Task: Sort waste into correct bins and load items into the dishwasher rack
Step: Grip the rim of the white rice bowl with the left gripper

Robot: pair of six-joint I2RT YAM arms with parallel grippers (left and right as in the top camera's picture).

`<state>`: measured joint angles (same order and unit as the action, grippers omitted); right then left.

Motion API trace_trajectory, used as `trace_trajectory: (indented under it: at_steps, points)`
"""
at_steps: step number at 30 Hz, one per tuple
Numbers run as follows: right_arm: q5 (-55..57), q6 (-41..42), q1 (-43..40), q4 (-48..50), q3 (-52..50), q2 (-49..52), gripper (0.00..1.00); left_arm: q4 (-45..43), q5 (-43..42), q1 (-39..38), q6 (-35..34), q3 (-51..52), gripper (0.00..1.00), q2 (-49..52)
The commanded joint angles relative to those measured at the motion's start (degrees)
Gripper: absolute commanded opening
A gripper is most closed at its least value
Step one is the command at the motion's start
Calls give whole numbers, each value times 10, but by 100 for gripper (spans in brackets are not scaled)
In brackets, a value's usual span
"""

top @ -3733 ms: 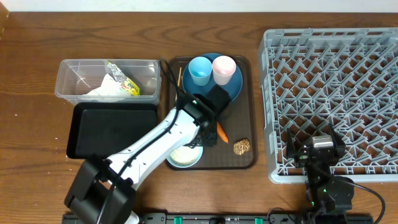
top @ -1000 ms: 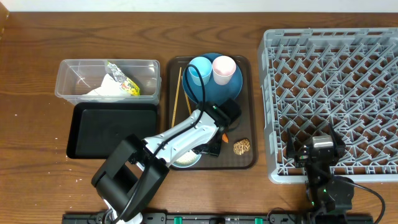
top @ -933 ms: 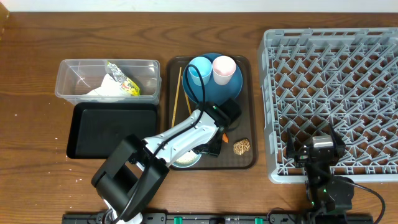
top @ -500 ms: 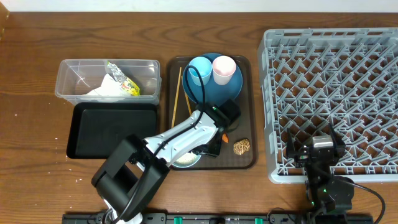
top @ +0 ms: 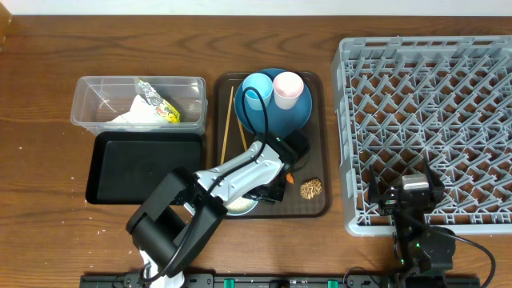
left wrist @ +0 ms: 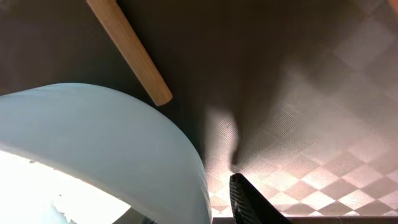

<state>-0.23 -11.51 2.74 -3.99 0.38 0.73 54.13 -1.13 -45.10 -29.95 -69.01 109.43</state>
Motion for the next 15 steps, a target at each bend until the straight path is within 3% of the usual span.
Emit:
trace_trajectory:
  at_steps: [1, 3, 7, 15]
  points:
    - [-2, -3, -4, -2, -1, -1, 99, 8, 3, 3, 2, -2, 30, 2]
    - [-2, -3, -4, -2, -1, -1, 99, 9, 3, 3, 2, -2, 29, 2]
    - [-2, -3, -4, -2, -1, -1, 99, 10, 2, 3, 2, -2, 19, 2]
    - [-2, -3, -4, -2, -1, -1, 99, 11, 2, 3, 2, -4, 19, 2]
